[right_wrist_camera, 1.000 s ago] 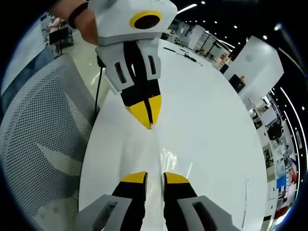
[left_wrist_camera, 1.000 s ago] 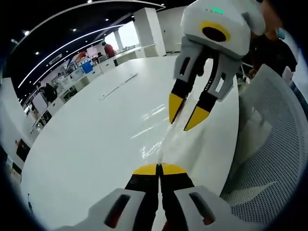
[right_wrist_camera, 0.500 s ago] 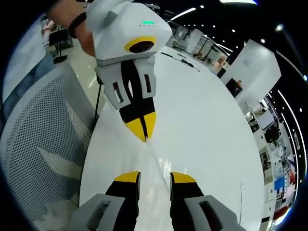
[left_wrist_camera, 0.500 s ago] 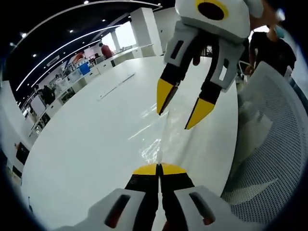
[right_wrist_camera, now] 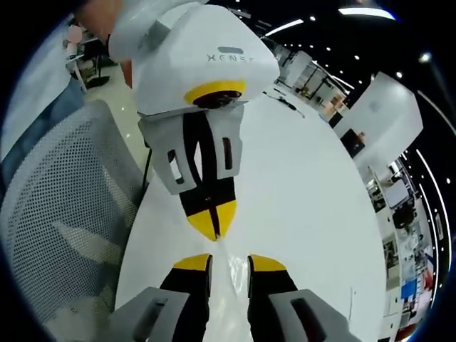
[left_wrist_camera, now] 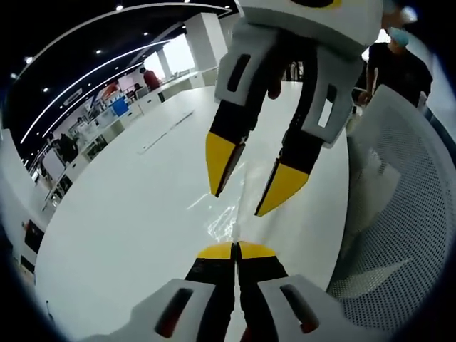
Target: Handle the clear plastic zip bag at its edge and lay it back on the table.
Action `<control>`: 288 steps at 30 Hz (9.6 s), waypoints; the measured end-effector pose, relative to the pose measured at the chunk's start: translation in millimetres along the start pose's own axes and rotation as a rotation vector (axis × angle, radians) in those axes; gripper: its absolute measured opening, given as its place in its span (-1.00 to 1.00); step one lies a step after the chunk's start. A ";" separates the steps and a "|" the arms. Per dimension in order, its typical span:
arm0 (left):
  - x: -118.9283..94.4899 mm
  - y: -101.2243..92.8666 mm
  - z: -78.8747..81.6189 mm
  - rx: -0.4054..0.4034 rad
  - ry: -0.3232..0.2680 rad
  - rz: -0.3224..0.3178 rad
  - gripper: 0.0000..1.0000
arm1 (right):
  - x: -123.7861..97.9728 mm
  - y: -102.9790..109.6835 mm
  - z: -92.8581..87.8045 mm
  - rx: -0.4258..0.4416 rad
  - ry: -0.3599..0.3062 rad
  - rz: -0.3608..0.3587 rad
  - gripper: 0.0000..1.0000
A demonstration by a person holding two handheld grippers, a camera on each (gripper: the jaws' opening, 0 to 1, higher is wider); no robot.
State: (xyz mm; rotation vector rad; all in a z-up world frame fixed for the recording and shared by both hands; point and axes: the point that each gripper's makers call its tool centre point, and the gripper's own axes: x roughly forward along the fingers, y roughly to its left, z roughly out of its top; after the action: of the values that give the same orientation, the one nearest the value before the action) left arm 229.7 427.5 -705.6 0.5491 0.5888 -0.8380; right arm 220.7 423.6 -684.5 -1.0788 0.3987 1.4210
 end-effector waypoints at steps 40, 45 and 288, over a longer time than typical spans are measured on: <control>-0.8 -13.0 -1.1 0.055 0.041 -0.056 -1.00 | 16.5 21.1 2.3 -0.134 0.055 0.104 -1.00; -1.4 -11.9 -1.8 0.040 0.039 -0.049 -1.00 | 15.3 19.5 1.5 -0.122 0.054 0.099 -1.00; -19.6 19.5 -31.6 -0.041 0.107 -0.001 -1.00 | -32.7 -0.8 -63.8 0.086 0.105 -0.022 -0.99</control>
State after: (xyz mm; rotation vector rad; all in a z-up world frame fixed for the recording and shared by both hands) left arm 226.8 469.1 -710.8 0.5589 0.7025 -0.7988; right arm 238.8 354.4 -690.7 -1.0875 0.5173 1.3198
